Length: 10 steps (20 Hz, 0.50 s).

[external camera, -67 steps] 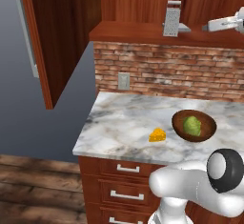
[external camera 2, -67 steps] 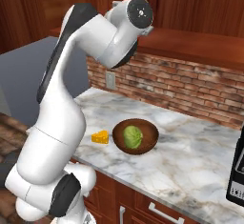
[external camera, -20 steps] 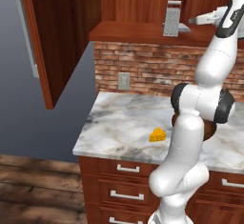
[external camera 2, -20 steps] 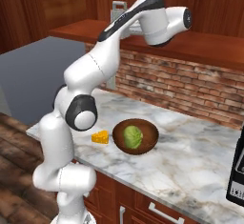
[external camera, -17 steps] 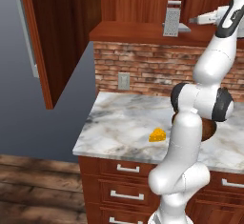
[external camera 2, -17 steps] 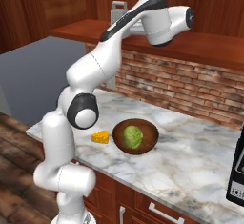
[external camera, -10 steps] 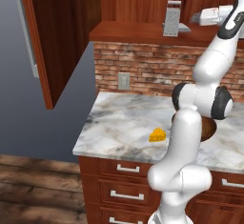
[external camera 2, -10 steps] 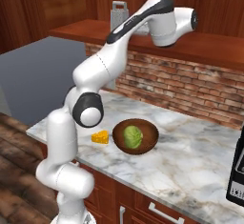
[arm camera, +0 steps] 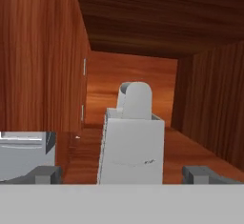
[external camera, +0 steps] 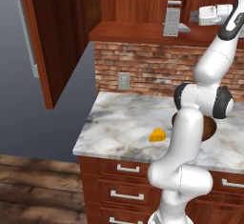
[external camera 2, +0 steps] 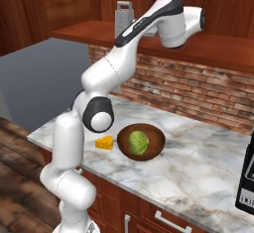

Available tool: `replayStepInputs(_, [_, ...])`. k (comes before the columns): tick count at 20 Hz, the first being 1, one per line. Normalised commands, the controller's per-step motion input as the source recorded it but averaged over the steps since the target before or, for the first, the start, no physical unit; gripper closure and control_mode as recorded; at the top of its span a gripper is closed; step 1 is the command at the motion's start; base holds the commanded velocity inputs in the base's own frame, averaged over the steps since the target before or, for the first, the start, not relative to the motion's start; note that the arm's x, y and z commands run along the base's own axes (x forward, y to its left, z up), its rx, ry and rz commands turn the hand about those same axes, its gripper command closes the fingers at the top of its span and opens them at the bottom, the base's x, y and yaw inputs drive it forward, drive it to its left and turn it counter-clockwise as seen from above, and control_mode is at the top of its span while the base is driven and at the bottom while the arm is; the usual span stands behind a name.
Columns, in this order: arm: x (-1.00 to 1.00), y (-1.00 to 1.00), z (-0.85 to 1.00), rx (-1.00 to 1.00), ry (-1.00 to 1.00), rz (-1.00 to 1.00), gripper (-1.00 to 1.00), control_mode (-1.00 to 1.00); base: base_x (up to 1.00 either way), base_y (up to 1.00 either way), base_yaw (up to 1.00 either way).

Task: Pick the cheese from the fridge and the cheese grater from the cabinet and place them next to the salad bowl.

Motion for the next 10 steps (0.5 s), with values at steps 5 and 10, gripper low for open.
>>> replayStepInputs(5, [0.07,0.16,-0.02,0.00,0.00,0.00,-1.00,-1.00,0.00,0.00,0.00])
replayStepInputs(10, [0.09,0.05,-0.01,0.00,0.00,0.00,-1.00,-1.00,0.00,0.00,0.00])
